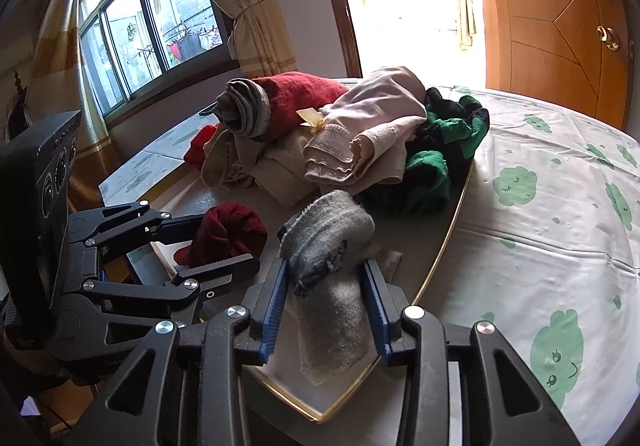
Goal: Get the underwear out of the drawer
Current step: 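Open both tools to release the sock and red cloth into the tray, then move both open tools back down into the drawer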
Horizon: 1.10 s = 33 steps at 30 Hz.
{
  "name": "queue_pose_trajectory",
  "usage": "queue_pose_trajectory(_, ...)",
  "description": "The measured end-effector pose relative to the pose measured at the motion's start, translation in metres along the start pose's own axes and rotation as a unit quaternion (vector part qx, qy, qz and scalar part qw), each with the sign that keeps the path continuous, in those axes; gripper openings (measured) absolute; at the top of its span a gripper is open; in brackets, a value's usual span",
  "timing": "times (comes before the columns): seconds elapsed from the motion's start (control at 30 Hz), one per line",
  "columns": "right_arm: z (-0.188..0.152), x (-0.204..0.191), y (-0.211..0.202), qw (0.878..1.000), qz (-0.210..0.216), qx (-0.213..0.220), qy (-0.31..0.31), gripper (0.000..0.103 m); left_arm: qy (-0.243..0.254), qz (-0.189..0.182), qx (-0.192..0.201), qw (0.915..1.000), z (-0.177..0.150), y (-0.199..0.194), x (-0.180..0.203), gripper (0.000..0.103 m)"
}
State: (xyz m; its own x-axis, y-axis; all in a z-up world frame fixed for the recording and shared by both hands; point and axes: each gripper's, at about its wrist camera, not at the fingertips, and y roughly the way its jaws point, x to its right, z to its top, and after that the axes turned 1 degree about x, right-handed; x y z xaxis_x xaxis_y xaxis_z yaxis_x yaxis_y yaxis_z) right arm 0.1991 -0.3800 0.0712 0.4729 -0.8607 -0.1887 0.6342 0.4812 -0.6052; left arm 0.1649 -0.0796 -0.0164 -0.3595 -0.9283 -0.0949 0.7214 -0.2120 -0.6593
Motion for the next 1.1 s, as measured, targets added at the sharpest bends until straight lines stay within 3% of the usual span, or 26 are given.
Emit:
queue_pose_trajectory(0.17, -0.001, -0.003, 0.000, 1.000, -0.003, 0.001, -0.003, 0.043, 0.000, 0.002, 0.004, 1.0000, -0.001, -0.003, 0.002, 0.048)
queue_pose_trajectory(0.33, -0.001, -0.005, -0.005, 1.000, 0.005, 0.008, -0.003, 0.061, 0.009, 0.009, 0.010, 0.9999, -0.002, -0.008, 0.006, 0.059)
queue_pose_trajectory(0.5, -0.003, -0.009, -0.009, 1.000, 0.000, 0.009, -0.008, 0.064, 0.010, 0.017, 0.019, 0.9996, -0.004, -0.014, 0.008, 0.072)
queue_pose_trajectory(0.63, -0.004, -0.013, -0.013, 1.000, -0.001, 0.014, -0.012, 0.072, 0.010, 0.019, 0.025, 0.9995, -0.006, -0.017, 0.008, 0.076)
queue_pose_trajectory(0.8, -0.005, -0.016, -0.013, 1.000, -0.011, 0.012, -0.017, 0.072, 0.006, 0.037, 0.033, 0.9987, -0.008, -0.022, 0.003, 0.096)
queue_pose_trajectory(1.1, -0.012, -0.022, -0.026, 1.000, -0.010, 0.017, -0.023, 0.074, -0.007, 0.036, 0.048, 0.9982, -0.018, -0.036, -0.003, 0.100)
